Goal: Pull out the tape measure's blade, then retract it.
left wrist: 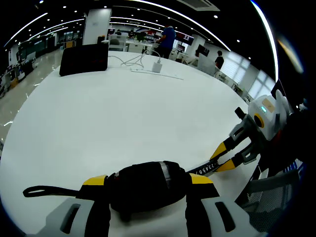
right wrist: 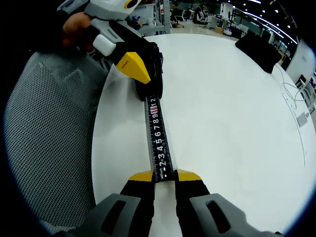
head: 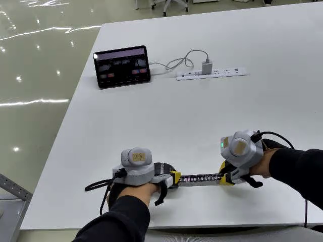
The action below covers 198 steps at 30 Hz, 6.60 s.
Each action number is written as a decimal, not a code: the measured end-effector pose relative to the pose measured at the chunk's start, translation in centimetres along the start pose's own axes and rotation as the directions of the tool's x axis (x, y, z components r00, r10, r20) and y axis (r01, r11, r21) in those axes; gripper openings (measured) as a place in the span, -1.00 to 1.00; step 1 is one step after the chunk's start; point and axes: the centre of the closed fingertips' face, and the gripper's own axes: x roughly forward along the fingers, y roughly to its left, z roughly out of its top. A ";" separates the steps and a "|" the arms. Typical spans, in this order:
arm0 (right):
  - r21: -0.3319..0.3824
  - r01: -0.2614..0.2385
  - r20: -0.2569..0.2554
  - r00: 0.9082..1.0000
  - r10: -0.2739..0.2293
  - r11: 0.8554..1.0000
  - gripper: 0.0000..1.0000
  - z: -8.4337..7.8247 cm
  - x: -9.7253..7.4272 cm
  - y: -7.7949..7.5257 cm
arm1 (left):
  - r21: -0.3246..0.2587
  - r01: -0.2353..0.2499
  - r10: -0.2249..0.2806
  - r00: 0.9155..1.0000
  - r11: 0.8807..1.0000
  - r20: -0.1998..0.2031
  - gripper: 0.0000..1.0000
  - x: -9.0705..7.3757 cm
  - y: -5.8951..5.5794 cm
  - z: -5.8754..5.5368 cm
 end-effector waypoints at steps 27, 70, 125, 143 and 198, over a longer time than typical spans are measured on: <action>0.002 -0.012 0.026 1.000 0.012 1.000 -0.78 0.4 0.2 0.1 | 0.119 -0.027 0.028 1.000 0.993 -0.009 0.20 0.2 -0.2 0.0; 0.014 -0.021 0.028 0.999 0.021 1.000 -0.78 1.4 0.8 0.4 | 0.119 0.018 -0.017 1.000 0.993 -0.017 0.14 0.1 -0.2 0.2; -0.064 -0.012 0.082 0.996 0.017 0.998 -0.78 4.0 2.0 0.9 | 0.109 0.025 -0.025 1.000 0.994 -0.007 0.15 0.0 -0.1 0.2; -0.008 -0.036 0.093 0.995 0.036 0.999 -0.79 4.8 2.5 1.0 | 0.098 0.032 -0.031 0.999 0.995 -0.014 0.15 0.2 0.0 0.3; -0.011 -0.040 0.110 0.993 0.041 0.999 -0.78 7.5 3.9 1.3 | 0.064 0.032 -0.031 0.999 0.997 -0.006 0.15 0.1 0.0 0.4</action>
